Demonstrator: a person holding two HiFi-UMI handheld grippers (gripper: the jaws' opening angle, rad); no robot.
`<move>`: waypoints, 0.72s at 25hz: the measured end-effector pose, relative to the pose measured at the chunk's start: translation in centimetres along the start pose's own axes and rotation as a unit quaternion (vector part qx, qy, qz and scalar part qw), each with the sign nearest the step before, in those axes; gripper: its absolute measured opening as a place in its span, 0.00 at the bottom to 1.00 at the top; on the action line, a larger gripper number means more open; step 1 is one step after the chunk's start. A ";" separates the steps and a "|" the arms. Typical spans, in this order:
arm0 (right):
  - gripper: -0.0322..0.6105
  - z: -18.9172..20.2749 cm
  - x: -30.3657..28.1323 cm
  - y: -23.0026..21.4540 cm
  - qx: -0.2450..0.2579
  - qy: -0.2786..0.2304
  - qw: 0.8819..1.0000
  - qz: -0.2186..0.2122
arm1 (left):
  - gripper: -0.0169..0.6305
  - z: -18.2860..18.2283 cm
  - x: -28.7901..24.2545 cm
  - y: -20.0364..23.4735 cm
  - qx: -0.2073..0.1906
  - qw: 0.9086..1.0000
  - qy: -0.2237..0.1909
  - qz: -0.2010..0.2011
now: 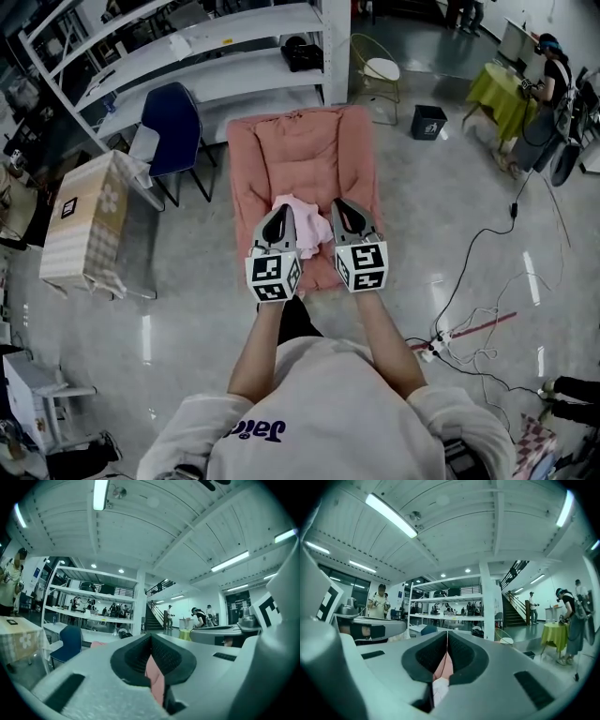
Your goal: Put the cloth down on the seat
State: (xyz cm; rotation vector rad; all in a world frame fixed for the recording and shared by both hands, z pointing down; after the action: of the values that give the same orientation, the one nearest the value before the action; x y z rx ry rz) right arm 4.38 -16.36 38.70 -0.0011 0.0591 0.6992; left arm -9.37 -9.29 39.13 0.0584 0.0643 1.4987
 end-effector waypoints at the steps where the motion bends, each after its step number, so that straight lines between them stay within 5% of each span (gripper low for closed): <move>1: 0.08 -0.2 0.4 0.2 -0.004 -0.005 1.000 -0.004 | 0.05 -0.2 0.4 -0.1 -0.003 1.000 -0.003 -0.003; 18: 0.08 -0.5 2.7 0.6 -0.023 -0.020 1.000 0.005 | 0.05 -0.8 2.4 -2.1 0.008 0.999 -0.012 0.041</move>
State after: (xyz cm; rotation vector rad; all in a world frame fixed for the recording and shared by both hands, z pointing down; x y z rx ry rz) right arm 6.00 -14.20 38.02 -0.0316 0.0054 0.7111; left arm -7.13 -7.05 38.16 0.0928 0.0558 1.5785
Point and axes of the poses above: the fingertips, and each gripper's own axes: x backward along the fingers, y to its left, z out of its underside, the point moved 6 cm from there along x, backward along the fingers
